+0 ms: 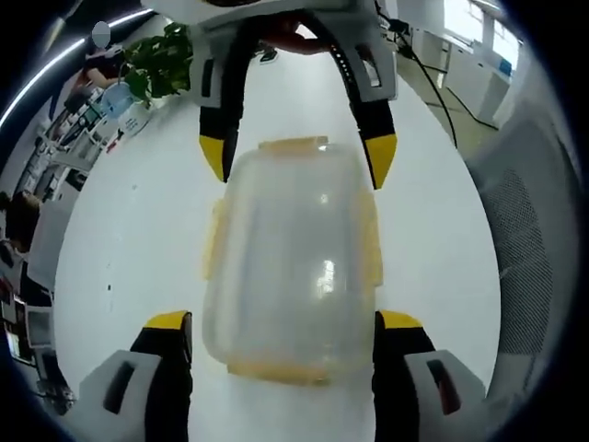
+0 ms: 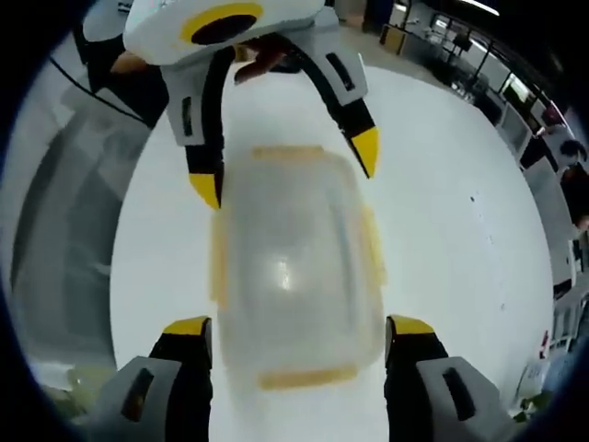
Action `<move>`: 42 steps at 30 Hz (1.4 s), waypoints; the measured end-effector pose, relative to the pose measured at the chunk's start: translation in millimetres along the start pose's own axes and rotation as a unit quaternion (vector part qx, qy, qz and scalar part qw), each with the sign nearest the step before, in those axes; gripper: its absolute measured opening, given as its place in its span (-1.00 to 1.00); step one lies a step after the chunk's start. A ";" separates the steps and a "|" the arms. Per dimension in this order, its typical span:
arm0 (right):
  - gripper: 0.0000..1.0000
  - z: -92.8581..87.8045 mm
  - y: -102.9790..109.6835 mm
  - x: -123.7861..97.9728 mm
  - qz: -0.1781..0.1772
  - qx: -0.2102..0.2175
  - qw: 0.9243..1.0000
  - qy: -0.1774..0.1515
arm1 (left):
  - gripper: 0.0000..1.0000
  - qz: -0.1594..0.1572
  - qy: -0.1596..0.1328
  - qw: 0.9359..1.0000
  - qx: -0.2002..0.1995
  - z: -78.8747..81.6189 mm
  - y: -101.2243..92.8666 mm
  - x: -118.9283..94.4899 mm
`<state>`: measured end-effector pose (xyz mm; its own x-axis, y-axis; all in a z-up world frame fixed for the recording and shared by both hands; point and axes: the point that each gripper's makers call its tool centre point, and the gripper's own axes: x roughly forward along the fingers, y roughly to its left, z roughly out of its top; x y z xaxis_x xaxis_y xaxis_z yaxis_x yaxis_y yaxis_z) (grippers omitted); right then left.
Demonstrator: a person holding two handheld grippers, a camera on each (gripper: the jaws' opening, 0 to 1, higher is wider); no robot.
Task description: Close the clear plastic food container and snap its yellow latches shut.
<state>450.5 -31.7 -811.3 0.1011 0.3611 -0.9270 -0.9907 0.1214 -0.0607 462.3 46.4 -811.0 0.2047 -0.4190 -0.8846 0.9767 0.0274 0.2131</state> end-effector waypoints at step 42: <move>0.52 7.6 15.3 7.8 -0.013 -0.014 1.000 0.012 | 0.63 -0.013 0.006 1.000 -0.002 -16.8 -19.8 -2.0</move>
<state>436.9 -20.0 -816.7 0.1252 0.3353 -0.9337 -0.9900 0.1046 -0.0952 443.6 61.9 -820.4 0.1791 -0.4090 -0.8948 0.9821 0.0206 0.1872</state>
